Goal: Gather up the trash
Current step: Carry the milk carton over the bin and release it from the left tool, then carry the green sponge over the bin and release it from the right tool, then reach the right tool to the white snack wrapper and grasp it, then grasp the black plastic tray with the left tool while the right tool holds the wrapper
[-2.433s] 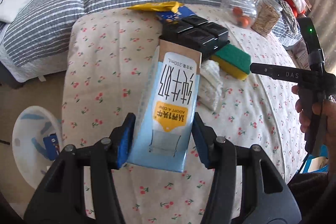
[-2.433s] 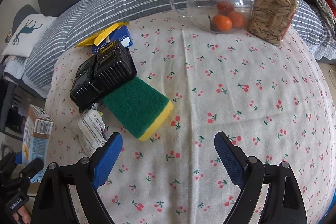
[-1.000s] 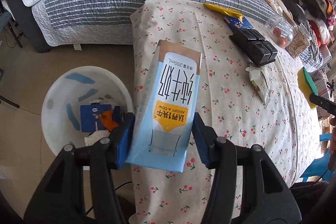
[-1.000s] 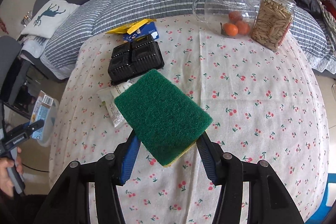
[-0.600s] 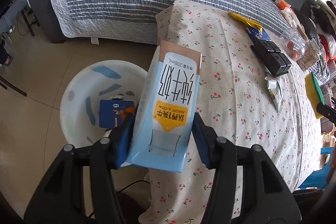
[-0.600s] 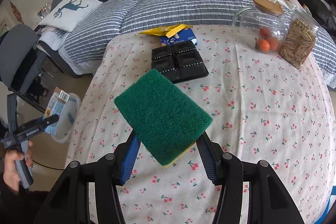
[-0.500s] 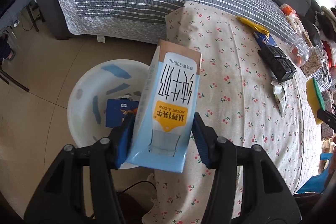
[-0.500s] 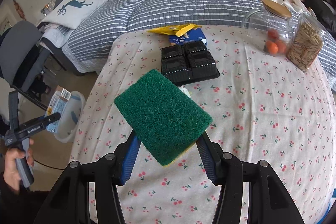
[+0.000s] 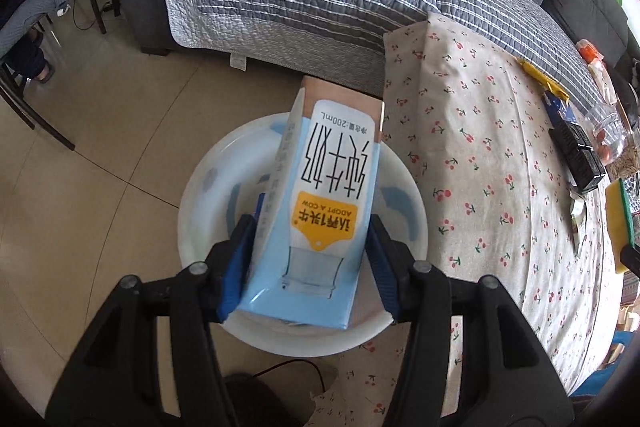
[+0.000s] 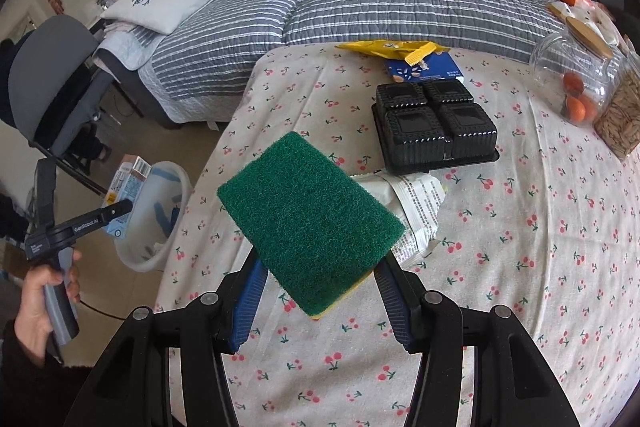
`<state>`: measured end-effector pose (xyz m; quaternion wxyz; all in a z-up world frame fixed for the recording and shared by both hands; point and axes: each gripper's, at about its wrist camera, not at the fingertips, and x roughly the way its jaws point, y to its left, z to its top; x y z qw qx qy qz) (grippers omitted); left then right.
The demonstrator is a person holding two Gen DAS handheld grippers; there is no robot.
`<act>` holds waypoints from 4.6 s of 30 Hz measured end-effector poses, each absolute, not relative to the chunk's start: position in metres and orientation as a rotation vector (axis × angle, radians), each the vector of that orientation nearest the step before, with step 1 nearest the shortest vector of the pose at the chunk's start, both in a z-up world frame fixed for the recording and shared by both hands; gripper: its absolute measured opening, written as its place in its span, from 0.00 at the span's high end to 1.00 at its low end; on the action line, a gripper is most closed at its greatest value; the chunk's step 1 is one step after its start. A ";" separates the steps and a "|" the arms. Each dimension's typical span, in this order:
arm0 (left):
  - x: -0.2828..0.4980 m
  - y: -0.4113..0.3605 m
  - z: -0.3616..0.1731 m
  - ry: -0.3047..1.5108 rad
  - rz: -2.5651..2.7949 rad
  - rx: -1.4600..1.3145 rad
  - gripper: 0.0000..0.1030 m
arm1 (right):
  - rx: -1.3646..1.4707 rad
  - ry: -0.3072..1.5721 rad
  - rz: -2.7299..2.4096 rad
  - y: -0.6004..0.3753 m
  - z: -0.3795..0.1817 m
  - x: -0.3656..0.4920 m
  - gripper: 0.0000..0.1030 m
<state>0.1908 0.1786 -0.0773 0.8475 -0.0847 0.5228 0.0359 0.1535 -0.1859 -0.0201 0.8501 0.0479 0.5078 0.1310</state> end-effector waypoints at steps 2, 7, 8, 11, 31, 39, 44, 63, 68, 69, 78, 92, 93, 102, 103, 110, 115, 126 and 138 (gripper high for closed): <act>0.191 0.181 -0.078 1.104 0.081 -0.168 0.42 | 0.100 1.075 0.275 -0.182 -0.023 0.156 0.46; 0.186 0.184 -0.076 1.105 0.106 -0.131 0.20 | 0.086 1.085 0.283 -0.169 -0.028 0.158 0.46; 0.184 0.186 -0.075 1.107 0.109 -0.132 0.17 | 0.080 1.084 0.286 -0.165 -0.028 0.158 0.46; 0.177 0.191 -0.071 1.111 0.114 -0.129 0.13 | 0.068 1.081 0.299 -0.153 -0.028 0.159 0.46; 0.141 0.229 -0.066 1.124 0.128 0.006 0.08 | 0.138 1.155 0.444 -0.006 -0.055 0.180 0.46; 0.139 0.234 -0.068 1.126 0.126 -0.009 0.08 | 0.168 1.189 0.434 0.028 -0.075 0.196 0.45; 0.140 0.232 -0.069 1.131 0.124 -0.002 0.08 | 0.185 1.188 0.448 0.035 -0.077 0.200 0.43; 0.151 0.179 -0.055 1.127 0.035 0.003 0.08 | 0.078 1.149 0.363 -0.055 -0.034 0.176 0.24; 0.157 0.148 -0.052 1.132 -0.004 0.031 0.08 | 0.084 1.128 0.284 -0.113 -0.024 0.171 0.23; 0.159 0.141 -0.052 1.134 -0.011 0.035 0.08 | 0.090 1.126 0.266 -0.126 -0.022 0.171 0.22; 0.173 0.076 -0.052 1.145 -0.082 0.081 0.08 | 0.142 1.119 0.114 -0.217 -0.033 0.170 0.22; 0.197 0.035 -0.068 1.181 -0.068 0.094 0.08 | 0.091 1.208 0.116 -0.224 -0.079 0.205 0.22; 0.197 0.035 -0.069 1.184 -0.067 0.095 0.08 | 0.086 1.215 0.117 -0.222 -0.082 0.208 0.22; 0.197 0.039 -0.073 1.198 -0.062 0.101 0.08 | -0.060 1.197 0.096 -0.193 -0.096 0.219 0.45; 0.197 0.039 -0.073 1.199 -0.062 0.101 0.08 | -0.072 1.195 0.109 -0.192 -0.095 0.219 0.47; 0.197 0.035 -0.072 1.199 -0.071 0.108 0.08 | -0.031 1.216 0.159 -0.210 -0.083 0.206 0.58; 0.200 0.019 -0.068 1.189 -0.086 0.098 0.08 | 0.023 1.231 0.204 -0.235 -0.068 0.186 0.58; 0.213 -0.053 -0.053 1.143 -0.167 -0.002 0.08 | 0.086 1.207 0.120 -0.308 -0.041 0.141 0.58; 0.268 -0.156 -0.056 1.171 -0.213 -0.099 0.37 | 0.181 1.165 -0.043 -0.387 -0.036 0.142 0.58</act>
